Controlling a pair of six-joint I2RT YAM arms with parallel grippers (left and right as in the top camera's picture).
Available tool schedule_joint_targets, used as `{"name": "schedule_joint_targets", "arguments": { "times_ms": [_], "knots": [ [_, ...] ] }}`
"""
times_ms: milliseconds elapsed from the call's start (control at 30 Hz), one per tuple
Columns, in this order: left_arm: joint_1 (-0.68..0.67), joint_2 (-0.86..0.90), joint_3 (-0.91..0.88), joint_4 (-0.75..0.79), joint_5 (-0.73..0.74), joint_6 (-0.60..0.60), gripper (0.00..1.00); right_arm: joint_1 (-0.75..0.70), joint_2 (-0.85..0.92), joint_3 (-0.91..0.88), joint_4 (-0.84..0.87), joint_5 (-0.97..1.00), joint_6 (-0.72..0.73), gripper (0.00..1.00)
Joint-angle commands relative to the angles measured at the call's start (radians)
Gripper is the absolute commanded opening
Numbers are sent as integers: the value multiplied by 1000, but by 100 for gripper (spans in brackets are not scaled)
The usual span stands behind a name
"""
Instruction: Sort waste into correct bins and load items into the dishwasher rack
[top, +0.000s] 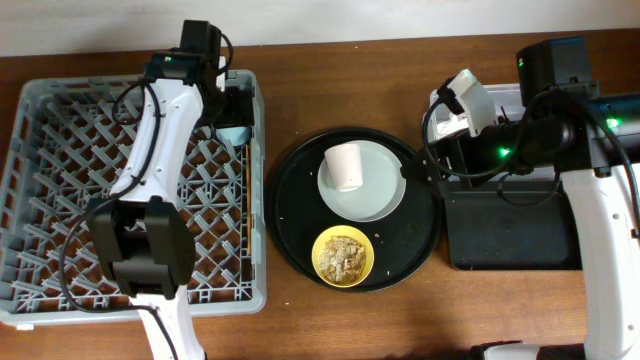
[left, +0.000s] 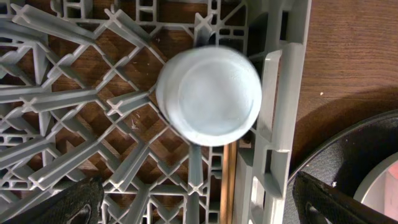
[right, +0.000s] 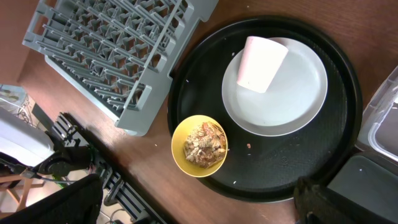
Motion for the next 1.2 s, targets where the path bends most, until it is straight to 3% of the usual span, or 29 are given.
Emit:
{"name": "schedule_joint_targets", "arguments": {
  "times_ms": [0, 133, 267, 300, 433, 467, 533, 633, 867, 1000, 1100, 1167],
  "knots": [
    [6, -42, 21, -5, 36, 2, 95, -6, -4, 7, 0, 9, -3, 99],
    [85, -305, 21, -75, 342, 2, 99, -6, -4, 7, 0, 9, -3, 99],
    [168, -532, 21, -258, 351, 2, 99, -6, -4, 7, 18, 0, -3, 99],
    [167, -553, 21, -274, 350, 2, 100, -6, -4, 7, 87, -4, -2, 99],
    [167, -563, 21, -291, 350, 2, 99, 29, 5, 6, 77, -171, 12, 99],
    [167, -563, 21, -291, 350, 2, 99, 84, 26, 6, 96, 31, 147, 99],
    [167, -563, 21, -291, 350, 2, 99, 253, 113, 6, 163, 359, 250, 99],
    [167, -563, 21, -291, 350, 2, 99, 336, 357, 6, 351, 508, 464, 99],
    [167, -563, 21, -291, 351, 2, 99, 343, 716, 6, 656, 502, 468, 99],
    [167, -563, 21, -291, 350, 2, 99, 338, 743, 10, 654, 504, 407, 100],
    [167, -563, 21, -291, 350, 2, 99, 314, 695, 35, 547, 501, 378, 80],
    [167, -563, 21, -291, 350, 2, 99, 302, 685, 67, 519, 496, 291, 81]
  ]
}}
